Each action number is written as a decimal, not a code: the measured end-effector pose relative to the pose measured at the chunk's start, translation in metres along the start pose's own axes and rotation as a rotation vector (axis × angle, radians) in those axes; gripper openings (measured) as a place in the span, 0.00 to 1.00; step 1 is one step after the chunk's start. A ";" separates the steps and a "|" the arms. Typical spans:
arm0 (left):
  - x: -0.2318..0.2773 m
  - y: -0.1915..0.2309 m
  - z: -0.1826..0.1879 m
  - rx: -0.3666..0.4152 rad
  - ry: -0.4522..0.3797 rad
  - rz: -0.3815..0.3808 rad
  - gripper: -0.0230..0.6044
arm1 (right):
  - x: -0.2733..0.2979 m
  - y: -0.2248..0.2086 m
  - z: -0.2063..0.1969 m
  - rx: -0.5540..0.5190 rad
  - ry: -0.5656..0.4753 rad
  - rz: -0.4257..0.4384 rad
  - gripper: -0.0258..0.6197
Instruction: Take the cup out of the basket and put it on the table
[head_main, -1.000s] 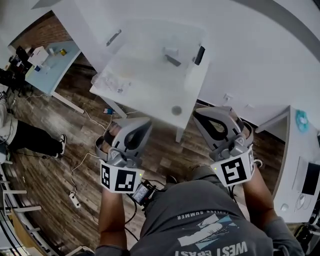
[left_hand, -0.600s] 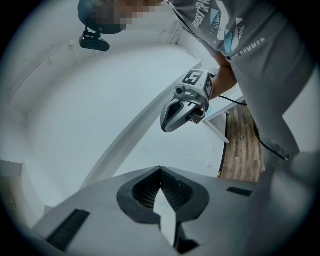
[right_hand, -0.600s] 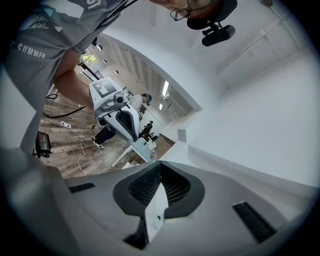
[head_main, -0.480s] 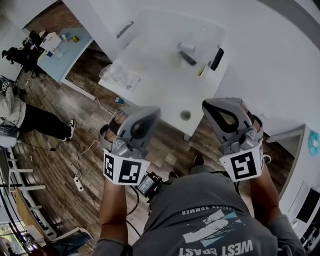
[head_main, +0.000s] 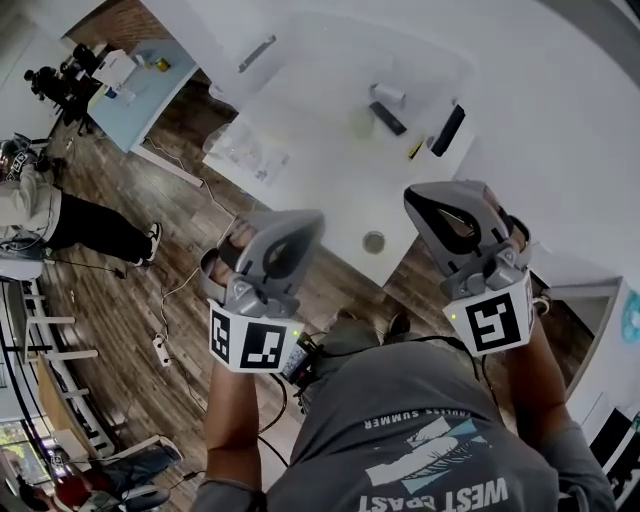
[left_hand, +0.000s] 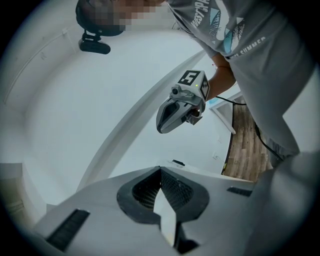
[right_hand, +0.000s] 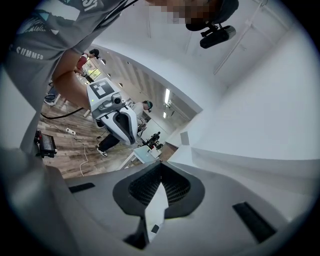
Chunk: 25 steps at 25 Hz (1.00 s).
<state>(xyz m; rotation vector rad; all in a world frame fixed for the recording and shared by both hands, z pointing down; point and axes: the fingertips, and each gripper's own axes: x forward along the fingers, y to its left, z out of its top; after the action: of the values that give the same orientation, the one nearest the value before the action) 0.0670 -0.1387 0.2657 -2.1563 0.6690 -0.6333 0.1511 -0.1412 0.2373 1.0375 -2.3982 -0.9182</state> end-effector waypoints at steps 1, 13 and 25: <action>0.003 0.003 -0.005 -0.003 0.002 0.002 0.05 | 0.006 -0.001 -0.004 0.003 0.002 0.003 0.06; 0.042 0.058 -0.077 0.005 -0.097 -0.009 0.05 | 0.092 -0.026 -0.024 -0.111 0.118 -0.018 0.06; 0.062 0.101 -0.139 -0.009 -0.185 -0.020 0.05 | 0.170 -0.045 -0.043 -0.212 0.264 0.001 0.06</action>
<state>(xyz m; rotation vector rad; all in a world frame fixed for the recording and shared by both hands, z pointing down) 0.0003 -0.3080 0.2791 -2.1995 0.5520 -0.4351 0.0855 -0.3095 0.2497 1.0077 -2.0377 -0.9467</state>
